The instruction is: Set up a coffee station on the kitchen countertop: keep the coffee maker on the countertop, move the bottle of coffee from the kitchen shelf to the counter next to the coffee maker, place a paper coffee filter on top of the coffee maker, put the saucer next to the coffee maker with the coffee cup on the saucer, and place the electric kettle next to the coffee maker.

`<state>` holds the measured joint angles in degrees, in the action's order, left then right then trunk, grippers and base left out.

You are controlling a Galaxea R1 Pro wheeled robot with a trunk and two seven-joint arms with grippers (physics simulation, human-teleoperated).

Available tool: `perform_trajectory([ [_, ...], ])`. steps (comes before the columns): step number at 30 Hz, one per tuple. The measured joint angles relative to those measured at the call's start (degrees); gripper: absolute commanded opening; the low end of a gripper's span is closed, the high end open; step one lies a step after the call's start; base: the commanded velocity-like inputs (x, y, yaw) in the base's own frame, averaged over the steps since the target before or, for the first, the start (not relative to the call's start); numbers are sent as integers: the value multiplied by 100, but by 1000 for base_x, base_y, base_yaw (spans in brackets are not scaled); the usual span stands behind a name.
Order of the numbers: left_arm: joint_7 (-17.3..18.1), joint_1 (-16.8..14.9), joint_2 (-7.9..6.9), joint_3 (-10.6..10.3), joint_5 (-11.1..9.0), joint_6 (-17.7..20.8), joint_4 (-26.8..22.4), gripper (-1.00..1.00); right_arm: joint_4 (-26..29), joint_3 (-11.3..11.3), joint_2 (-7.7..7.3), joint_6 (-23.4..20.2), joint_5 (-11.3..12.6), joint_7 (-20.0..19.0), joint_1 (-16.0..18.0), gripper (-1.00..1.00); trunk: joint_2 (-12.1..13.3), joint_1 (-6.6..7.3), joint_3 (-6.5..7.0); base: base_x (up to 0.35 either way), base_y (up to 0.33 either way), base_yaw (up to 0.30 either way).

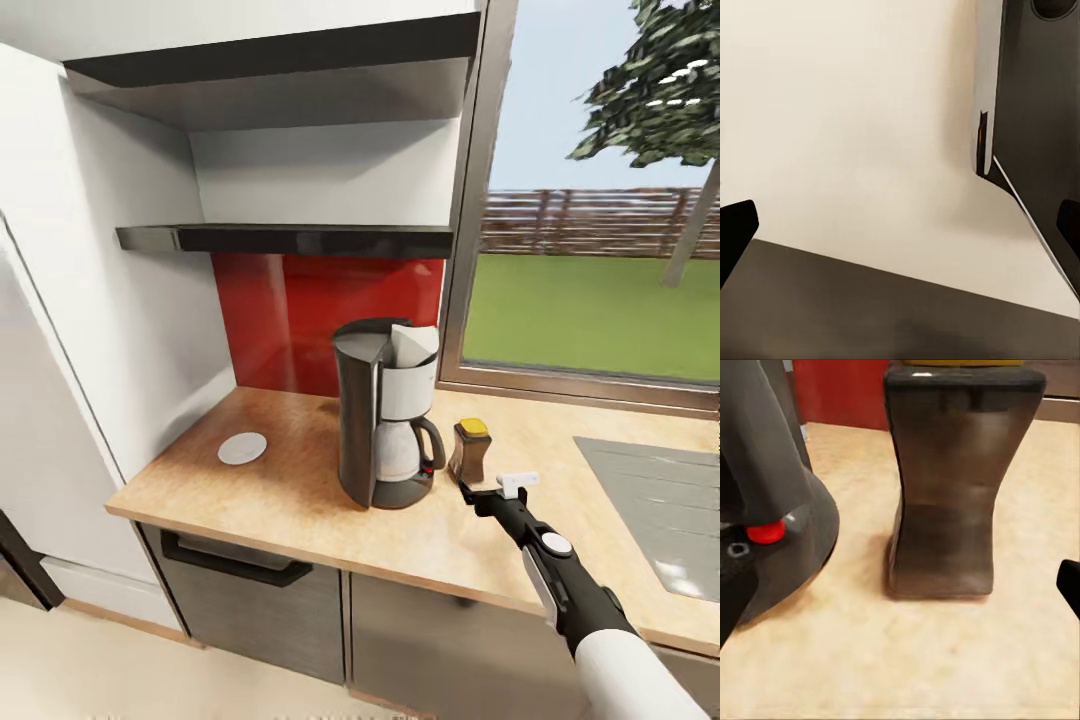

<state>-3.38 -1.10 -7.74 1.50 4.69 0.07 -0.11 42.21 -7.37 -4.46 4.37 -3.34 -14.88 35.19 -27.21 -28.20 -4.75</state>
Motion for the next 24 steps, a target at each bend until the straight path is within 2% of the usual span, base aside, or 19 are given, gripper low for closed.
perform_trajectory([
  [9,-7,-5,0,-4,-7,-3,-8,100,-1,5,2,0,0,0,0,100,0,0,0,-264,219,0],
  [14,1,-22,-5,-13,-18,-14,-88,100,2,7,4,12,24,-28,0,100,-1,2,0,-85,76,0],
  [15,2,-25,-7,-15,-17,-11,-180,100,-24,9,30,15,31,-40,0,100,-1,2,0,-12,11,0],
  [18,1,-27,-9,-16,-20,-8,-402,100,-304,16,259,68,17,-57,-1,100,-1,2,-1,-4,4,0],
  [19,4,-27,-9,-15,-21,-9,-445,100,-362,18,292,95,-7,-62,-2,100,-1,2,-1,-1,1,0],
  [21,8,-31,-5,-15,-23,-13,-551,100,-553,95,353,136,-178,-97,-54,100,-1,2,-1,0,0,0],
  [23,12,-29,-2,-15,-23,-15,-629,100,-696,323,420,171,-378,-106,-133,100,-1,3,-1,0,0,0],
  [24,18,-30,-1,-15,-23,-17,-679,100,-759,565,538,218,-504,-129,-238,100,-1,3,-1,0,0,0],
])
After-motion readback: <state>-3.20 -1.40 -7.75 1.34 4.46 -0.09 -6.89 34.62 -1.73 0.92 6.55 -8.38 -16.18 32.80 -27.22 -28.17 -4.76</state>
